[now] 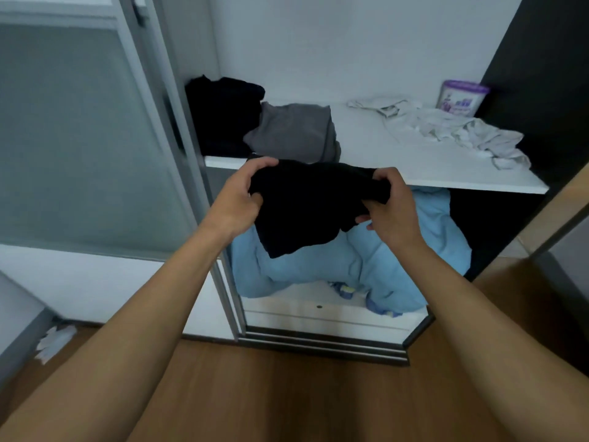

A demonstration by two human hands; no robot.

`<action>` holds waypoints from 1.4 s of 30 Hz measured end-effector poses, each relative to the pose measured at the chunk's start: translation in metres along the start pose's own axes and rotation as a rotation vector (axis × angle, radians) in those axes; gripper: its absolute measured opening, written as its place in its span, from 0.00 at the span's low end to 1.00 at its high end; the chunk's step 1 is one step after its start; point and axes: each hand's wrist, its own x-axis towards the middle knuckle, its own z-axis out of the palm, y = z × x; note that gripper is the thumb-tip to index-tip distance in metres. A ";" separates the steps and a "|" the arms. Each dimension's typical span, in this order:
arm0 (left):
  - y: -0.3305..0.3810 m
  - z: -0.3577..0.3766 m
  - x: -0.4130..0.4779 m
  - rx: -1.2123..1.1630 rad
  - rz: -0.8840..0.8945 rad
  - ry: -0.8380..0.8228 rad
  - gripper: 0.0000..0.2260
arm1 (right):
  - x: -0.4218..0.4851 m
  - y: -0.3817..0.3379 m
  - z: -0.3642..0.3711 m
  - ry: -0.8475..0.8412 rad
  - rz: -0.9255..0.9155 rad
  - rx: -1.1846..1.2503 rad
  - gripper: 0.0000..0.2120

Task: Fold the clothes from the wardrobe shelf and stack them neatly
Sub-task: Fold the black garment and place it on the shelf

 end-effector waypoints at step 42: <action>-0.105 -0.009 0.347 0.224 -0.139 0.507 0.18 | 0.351 0.061 0.107 0.009 0.032 -0.154 0.05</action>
